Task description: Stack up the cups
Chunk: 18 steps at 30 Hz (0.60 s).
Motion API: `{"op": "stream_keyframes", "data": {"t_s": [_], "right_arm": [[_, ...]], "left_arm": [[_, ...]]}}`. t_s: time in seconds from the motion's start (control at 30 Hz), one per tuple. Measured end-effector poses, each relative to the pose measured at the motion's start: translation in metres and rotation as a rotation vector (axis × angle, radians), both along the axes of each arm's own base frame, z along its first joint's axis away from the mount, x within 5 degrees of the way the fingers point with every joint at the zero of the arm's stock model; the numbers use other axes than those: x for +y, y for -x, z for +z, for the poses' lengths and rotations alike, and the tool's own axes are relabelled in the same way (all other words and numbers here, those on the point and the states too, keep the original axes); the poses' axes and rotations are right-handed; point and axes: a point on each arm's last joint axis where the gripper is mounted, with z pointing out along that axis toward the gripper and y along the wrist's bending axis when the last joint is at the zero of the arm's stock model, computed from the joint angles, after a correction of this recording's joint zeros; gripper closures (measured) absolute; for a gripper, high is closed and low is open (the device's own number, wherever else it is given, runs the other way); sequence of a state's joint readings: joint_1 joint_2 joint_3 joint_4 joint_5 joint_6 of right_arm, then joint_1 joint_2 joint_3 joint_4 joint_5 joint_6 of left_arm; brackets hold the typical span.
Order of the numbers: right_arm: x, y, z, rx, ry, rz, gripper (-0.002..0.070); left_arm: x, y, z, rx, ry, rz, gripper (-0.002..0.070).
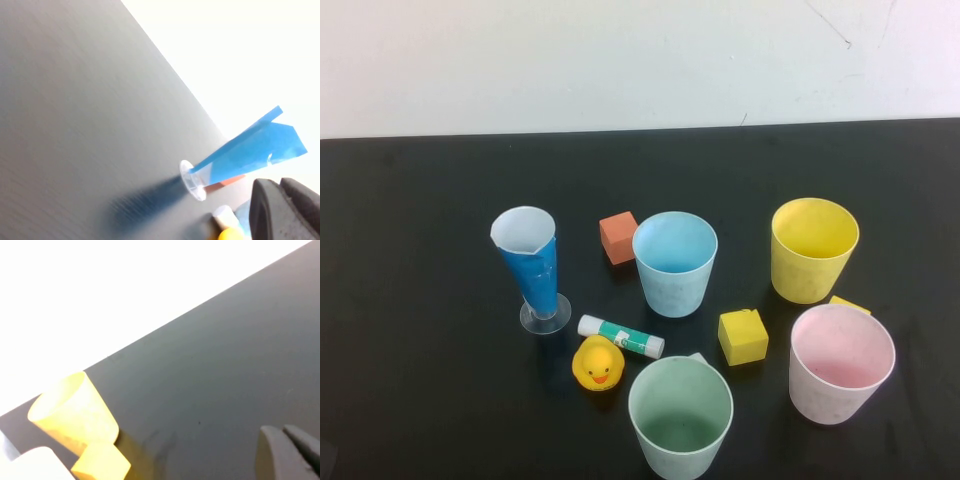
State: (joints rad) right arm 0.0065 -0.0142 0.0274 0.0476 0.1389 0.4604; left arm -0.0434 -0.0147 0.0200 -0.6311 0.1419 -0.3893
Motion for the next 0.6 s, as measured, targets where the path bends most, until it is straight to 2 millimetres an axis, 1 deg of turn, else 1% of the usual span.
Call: {"op": "stream_keyframes", "data": {"t_s": [0.27, 0.4, 0.43, 0.5, 0.6], "right_arm": [[0.000, 0.000, 0.000, -0.003, 0.020, 0.003, 0.0679], [0.000, 0.000, 0.000, -0.003, 0.012, 0.004, 0.0679], [0.000, 0.000, 0.000, -0.003, 0.012, 0.004, 0.0679], [0.000, 0.000, 0.000, -0.003, 0.023, 0.005, 0.0679], [0.000, 0.000, -0.002, 0.018, 0.040, 0.010, 0.0679]], "left_arm": [[0.000, 0.000, 0.001, -0.007, 0.051, 0.005, 0.0677], [0.000, 0.000, 0.003, -0.013, 0.106, 0.005, 0.0677], [-0.001, 0.000, 0.003, -0.011, 0.078, -0.006, 0.0677], [-0.005, 0.003, 0.010, -0.005, -0.008, -0.060, 0.0677], [-0.013, 0.011, 0.045, -0.026, -0.240, -0.176, 0.0677]]}}
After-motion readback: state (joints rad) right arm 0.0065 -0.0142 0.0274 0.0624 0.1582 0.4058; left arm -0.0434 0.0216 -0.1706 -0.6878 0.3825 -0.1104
